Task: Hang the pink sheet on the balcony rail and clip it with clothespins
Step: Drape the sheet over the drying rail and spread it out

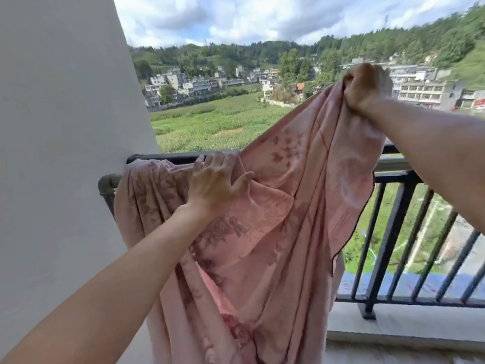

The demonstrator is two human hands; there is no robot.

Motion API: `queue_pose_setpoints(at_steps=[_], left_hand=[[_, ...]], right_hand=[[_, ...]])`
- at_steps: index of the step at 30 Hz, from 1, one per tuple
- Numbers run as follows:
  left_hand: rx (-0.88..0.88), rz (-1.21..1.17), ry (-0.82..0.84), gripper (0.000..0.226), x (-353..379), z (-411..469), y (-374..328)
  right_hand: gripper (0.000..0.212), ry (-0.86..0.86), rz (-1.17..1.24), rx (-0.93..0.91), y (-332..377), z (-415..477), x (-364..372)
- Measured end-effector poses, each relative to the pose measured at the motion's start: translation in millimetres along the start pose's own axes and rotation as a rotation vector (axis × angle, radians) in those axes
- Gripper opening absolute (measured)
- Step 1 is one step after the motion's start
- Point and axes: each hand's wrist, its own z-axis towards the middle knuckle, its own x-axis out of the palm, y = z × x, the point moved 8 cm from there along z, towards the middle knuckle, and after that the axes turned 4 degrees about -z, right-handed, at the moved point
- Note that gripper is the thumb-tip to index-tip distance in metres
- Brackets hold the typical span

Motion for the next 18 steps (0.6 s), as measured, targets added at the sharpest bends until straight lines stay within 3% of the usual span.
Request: queue_pose_setpoints(at_steps=[3, 5, 8, 11, 13, 15, 18], left_hand=[[0.043, -0.027, 0.043, 0.061, 23.5, 17.7, -38.9], [0.062, -0.015, 0.059, 0.048, 38.2, 24.5, -50.9], [0.100, -0.092, 0.000, 0.038, 40.1, 24.3, -51.3], [0.112, -0.334, -0.040, 0.033, 35.1, 21.9, -39.7], [0.076, -0.412, -0.093, 0.031, 28.4, 23.8, -35.1], [0.050, -0.392, -0.161, 0.028, 19.6, 34.1, -45.7], [-0.037, -0.421, -0.290, 0.034, -4.0, 69.9, -64.9]], right_hand=[[0.025, 0.207, -0.034, 0.010, -12.3, -20.5, 52.9], [0.021, 0.480, -0.012, -0.049, -15.3, -44.3, 86.0], [0.024, 0.714, 0.161, -0.195, -8.5, -78.5, 84.6], [0.050, 0.727, 0.468, -0.380, 2.3, -124.5, 30.0], [0.063, 0.625, 0.348, -0.583, 1.8, -157.8, 5.8], [0.057, 0.399, 0.190, -0.728, -3.4, -171.0, -2.5], [0.035, 0.311, 0.373, -0.708, -13.3, -160.6, -4.6]])
